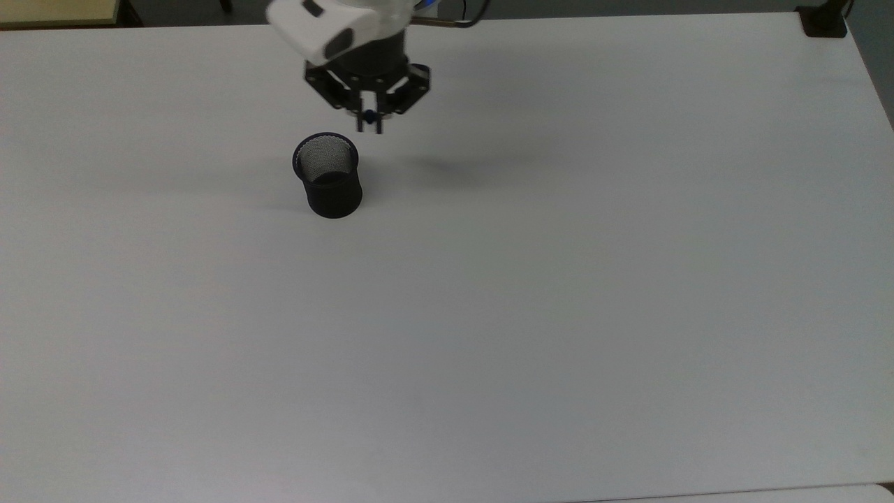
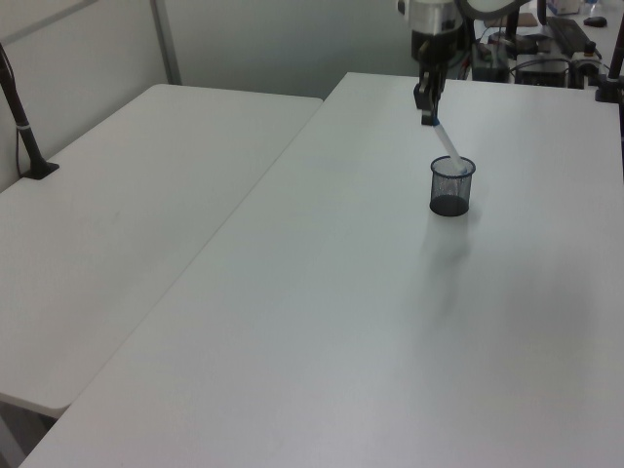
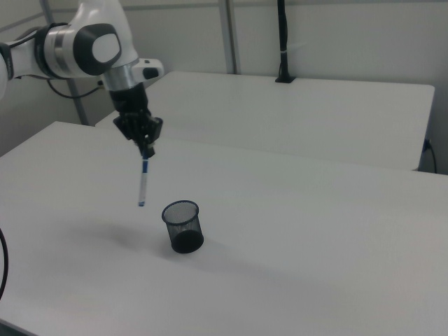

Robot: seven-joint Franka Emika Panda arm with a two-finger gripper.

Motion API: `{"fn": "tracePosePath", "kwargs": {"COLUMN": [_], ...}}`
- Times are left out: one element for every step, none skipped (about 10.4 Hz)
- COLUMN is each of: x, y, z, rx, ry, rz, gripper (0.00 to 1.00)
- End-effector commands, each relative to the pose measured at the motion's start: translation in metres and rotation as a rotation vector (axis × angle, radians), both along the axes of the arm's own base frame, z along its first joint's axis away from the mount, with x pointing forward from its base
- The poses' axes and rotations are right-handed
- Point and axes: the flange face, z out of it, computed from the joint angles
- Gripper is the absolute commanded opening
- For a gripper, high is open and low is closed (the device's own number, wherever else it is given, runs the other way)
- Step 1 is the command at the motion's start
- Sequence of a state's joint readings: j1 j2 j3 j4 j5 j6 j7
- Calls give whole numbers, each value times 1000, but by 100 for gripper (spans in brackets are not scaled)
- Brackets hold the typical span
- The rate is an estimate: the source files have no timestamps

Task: Remove the marker
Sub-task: 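Lift the marker up out of the cup and move it aside, then lower the marker onto the table beside the cup and release it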

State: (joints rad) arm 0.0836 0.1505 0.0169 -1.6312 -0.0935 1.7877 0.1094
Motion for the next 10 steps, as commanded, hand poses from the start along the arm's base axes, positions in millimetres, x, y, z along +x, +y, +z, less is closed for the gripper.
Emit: {"fn": "tracePosePath", "kwargs": {"x": [-8,-3,0,2,3,7,11,14,15,16], "y": [40,51,63,71,83,88,89,89,89,88], "z": [-42,-69,-89,-111,-128,-140,-146,-153,-151,-142], "rx": [7,0,-7,-15,-23,-25,-21,-31,-34,-31], "ry": [95,136,158,192,211,207,186,188,185,170], "rz": [19,34,31,29,33,32,32,36,38,36], "gripper": [13,13,14,15,15,20,32,63,100,100]}}
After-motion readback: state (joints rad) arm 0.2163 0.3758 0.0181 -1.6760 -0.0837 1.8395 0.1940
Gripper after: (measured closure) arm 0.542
